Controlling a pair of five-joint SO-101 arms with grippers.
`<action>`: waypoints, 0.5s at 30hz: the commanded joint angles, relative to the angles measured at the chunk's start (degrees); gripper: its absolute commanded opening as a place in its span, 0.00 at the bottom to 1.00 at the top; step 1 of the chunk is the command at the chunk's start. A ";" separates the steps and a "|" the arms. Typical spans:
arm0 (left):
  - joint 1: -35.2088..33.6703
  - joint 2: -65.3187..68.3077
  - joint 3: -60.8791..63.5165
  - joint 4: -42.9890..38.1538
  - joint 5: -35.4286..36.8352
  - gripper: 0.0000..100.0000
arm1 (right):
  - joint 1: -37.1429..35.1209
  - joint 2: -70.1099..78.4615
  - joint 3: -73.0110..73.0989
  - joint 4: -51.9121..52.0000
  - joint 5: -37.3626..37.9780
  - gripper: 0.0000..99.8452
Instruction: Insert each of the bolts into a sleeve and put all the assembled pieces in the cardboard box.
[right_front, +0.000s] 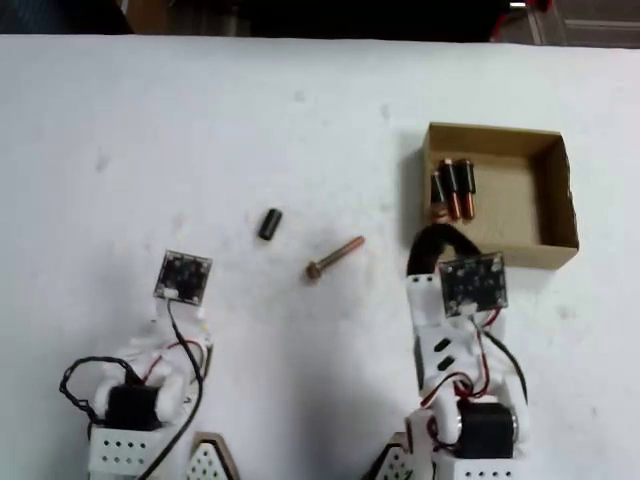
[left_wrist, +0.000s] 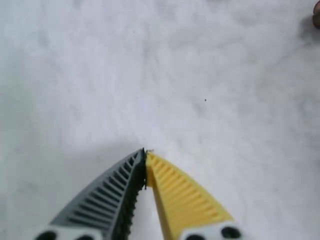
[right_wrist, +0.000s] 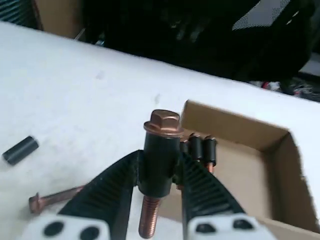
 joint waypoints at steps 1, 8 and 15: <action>-0.31 -0.66 -0.18 0.62 -0.88 0.02 | 2.86 5.93 -7.47 -0.22 -0.09 0.02; -0.31 -0.66 -0.18 0.62 -1.05 0.02 | 7.60 31.16 -22.95 -0.57 -0.09 0.02; -0.31 -0.66 -0.18 0.44 -1.05 0.02 | 10.07 57.63 -37.27 -0.57 -0.09 0.02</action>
